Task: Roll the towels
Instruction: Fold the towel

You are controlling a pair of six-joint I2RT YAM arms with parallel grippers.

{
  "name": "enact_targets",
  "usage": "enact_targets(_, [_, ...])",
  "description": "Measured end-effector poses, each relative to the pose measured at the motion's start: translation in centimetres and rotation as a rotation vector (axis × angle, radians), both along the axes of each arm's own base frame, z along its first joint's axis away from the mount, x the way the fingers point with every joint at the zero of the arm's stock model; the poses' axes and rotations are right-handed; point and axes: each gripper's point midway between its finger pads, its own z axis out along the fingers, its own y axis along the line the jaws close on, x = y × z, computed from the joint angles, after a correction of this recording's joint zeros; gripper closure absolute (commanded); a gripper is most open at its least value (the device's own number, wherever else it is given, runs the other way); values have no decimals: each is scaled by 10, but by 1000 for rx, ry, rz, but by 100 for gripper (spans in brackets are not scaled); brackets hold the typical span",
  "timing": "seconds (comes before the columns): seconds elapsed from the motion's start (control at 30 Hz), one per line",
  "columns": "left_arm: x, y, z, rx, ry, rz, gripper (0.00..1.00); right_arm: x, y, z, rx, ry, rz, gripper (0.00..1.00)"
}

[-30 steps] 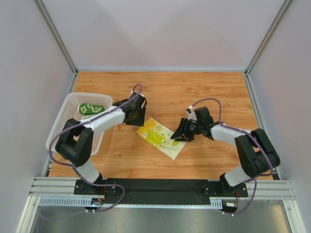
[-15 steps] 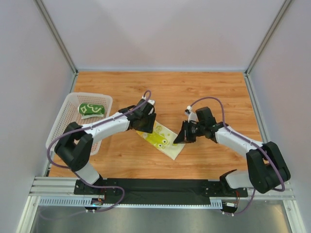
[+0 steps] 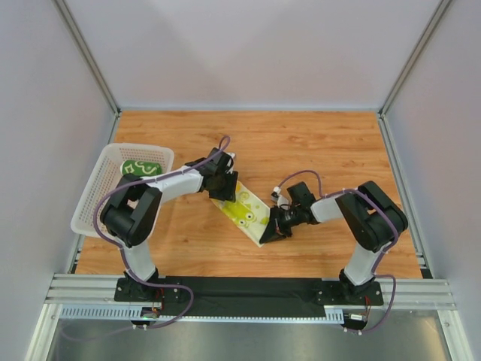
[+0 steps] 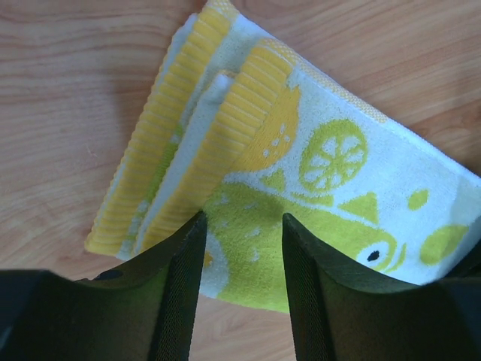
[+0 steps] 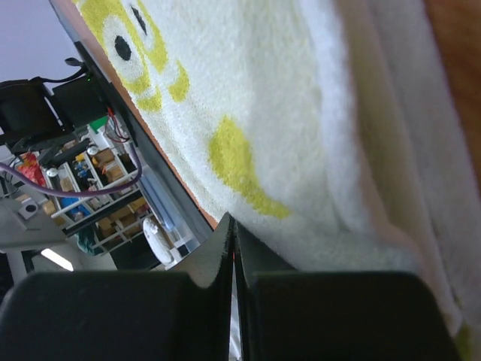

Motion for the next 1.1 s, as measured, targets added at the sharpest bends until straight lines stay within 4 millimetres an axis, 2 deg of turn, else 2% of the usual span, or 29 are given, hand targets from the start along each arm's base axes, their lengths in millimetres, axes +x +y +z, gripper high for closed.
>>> enact_targets(0.3, [24, -18, 0, -9, -30, -58, 49, -1, 10, 0, 37, -10, 23, 100])
enact_targets(0.47, [28, -17, 3, 18, -35, -60, 48, 2, 8, 6, -21, -69, 13, 82])
enact_targets(0.53, [31, -12, 7, 45, -48, -55, 48, 7, 3, 15, -68, -118, -2, 75])
enact_targets(0.6, [33, -5, 16, 76, -67, -48, 50, 16, 0, 32, -97, -184, -20, 74])
enact_targets(0.67, [35, 1, 29, 106, -96, -39, 50, 28, -1, 55, -109, -260, -39, 74])
enact_targets(0.73, [34, 7, 52, 133, -151, -34, 50, 41, -2, 81, -117, -350, -68, 73])
enact_targets(0.83, [20, 0, 97, 142, -265, -52, 50, 59, -10, 117, -147, -489, -133, 74])
enact_targets(0.9, [3, -13, 125, 123, -352, -85, 50, 65, -18, 126, -172, -542, -172, 79])
enact_targets(0.93, [-9, -18, 135, 115, -380, -104, 50, 67, -22, 126, -188, -546, -185, 87])
enact_targets(1.0, [-33, -28, 142, 97, -413, -147, 50, 70, -30, 117, -215, -528, -203, 92])
enact_targets(1.03, [-45, -30, 141, 97, -417, -166, 50, 71, -34, 107, -235, -503, -210, 97])
enact_targets(1.1, [-64, -31, 129, 113, -405, -190, 51, 70, -43, 81, -280, -436, -216, 99])
